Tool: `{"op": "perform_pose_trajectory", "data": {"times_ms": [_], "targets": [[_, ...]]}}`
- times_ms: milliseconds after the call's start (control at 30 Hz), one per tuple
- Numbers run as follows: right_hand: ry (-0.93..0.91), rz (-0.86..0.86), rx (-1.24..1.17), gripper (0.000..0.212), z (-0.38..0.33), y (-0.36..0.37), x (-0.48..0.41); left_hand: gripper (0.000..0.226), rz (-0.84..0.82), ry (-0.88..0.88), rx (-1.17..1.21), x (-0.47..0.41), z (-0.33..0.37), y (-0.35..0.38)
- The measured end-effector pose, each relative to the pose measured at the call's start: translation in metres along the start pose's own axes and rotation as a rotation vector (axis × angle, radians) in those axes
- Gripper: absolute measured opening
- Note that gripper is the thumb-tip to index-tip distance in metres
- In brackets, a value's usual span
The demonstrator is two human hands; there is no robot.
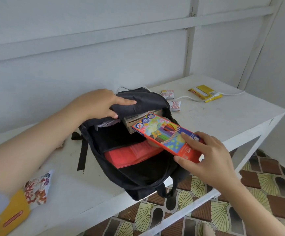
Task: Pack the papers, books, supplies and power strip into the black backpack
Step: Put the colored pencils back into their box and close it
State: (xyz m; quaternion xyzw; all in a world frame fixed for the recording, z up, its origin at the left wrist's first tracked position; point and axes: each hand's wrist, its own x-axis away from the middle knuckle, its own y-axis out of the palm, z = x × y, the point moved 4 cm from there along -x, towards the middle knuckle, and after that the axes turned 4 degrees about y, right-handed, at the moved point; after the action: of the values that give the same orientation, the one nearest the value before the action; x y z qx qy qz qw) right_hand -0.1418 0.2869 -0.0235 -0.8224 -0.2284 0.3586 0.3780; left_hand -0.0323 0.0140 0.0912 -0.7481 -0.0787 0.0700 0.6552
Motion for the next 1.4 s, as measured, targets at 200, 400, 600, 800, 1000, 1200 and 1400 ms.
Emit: {"op": "perform_pose_trajectory", "data": {"times_ms": [200,400,600,800,1000,1200,1400], "targets": [[-0.035,0.119,0.124,0.068,-0.027,0.013,-0.034,0.059,0.136,-0.04,-0.038,0.003,-0.001,-0.019],[0.117,0.093,0.282,0.078,-0.052,0.028,-0.059,0.055,0.216,-0.081,-0.059,0.005,-0.001,-0.025],[0.142,0.003,0.048,0.085,-0.058,0.04,-0.065,0.056,0.194,-0.094,-0.012,0.003,-0.008,-0.021],[0.099,0.005,0.027,0.067,-0.047,0.043,-0.052,0.056,0.179,-0.082,0.02,0.002,-0.012,-0.017],[0.159,0.042,0.136,0.069,-0.057,0.046,-0.075,0.056,0.181,-0.073,0.004,0.003,-0.009,-0.018],[0.181,0.051,0.21,0.08,-0.074,0.051,-0.081,0.057,0.178,-0.084,0.012,0.004,-0.011,-0.016],[0.223,-0.001,0.263,0.092,-0.082,0.063,-0.079,0.055,0.172,-0.092,0.026,0.006,-0.011,-0.011]]}}
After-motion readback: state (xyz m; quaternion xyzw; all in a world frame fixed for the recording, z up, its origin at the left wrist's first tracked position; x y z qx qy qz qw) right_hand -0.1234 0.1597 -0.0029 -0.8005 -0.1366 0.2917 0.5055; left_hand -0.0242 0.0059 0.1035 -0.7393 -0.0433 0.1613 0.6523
